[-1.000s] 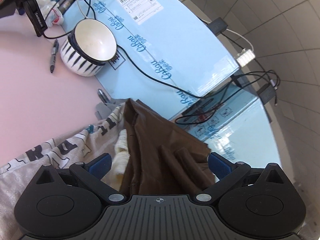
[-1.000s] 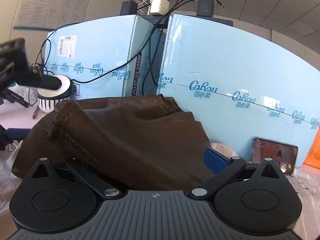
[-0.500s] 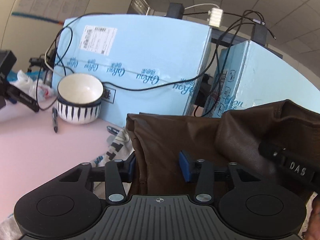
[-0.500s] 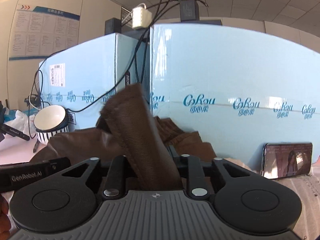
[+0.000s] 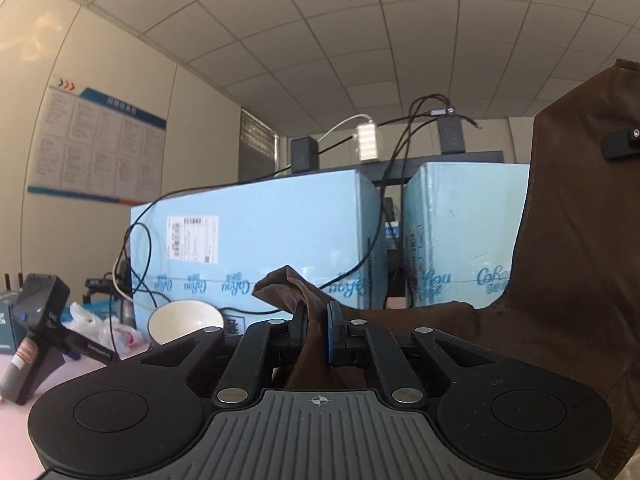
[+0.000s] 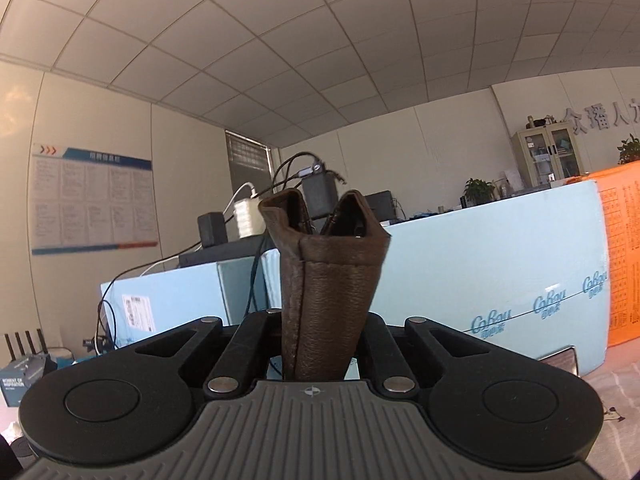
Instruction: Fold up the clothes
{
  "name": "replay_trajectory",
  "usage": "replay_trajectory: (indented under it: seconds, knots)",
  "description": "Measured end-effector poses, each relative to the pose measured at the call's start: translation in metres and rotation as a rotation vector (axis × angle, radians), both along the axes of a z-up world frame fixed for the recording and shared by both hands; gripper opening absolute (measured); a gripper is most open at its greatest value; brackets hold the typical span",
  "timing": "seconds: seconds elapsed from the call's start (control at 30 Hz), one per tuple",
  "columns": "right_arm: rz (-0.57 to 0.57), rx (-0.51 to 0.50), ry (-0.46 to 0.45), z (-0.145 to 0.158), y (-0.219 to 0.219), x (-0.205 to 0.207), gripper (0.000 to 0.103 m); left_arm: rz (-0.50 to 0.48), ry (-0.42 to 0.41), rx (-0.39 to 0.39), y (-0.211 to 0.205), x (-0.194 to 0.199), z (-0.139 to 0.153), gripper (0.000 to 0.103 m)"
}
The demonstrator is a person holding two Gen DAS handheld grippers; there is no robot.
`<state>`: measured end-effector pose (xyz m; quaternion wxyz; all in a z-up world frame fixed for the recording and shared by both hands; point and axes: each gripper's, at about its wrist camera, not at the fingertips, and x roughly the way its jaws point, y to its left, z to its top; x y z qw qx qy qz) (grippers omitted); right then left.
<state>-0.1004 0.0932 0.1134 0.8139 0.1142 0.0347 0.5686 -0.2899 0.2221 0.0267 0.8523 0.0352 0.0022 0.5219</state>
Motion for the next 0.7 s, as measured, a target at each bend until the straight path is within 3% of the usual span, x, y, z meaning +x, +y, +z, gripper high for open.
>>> replay_trajectory:
  seconds: [0.27,0.37,0.57,0.67,0.7]
  knots:
    - [-0.155,-0.031,0.117,-0.020,-0.111,0.076,0.006,-0.310,0.109,-0.070,-0.061,0.031,-0.007,0.007]
    - [-0.251,-0.094,0.182,-0.043,-0.154,0.102,0.006,-0.448,0.163,-0.130,-0.073,0.043,-0.011,0.008]
    - [-0.362,-0.278,0.285,-0.095,-0.205,0.148,0.008,-0.573,0.247,-0.273,-0.061,0.069,-0.015,0.018]
    - [-0.340,-0.344,0.319,-0.111,-0.219,0.166,0.012,-0.598,0.222,-0.375,-0.043,0.072,-0.019,0.038]
    - [-0.329,-0.364,0.320,-0.115,-0.222,0.171,0.019,-0.607,0.212,-0.408,-0.037,0.074,-0.020,0.048]
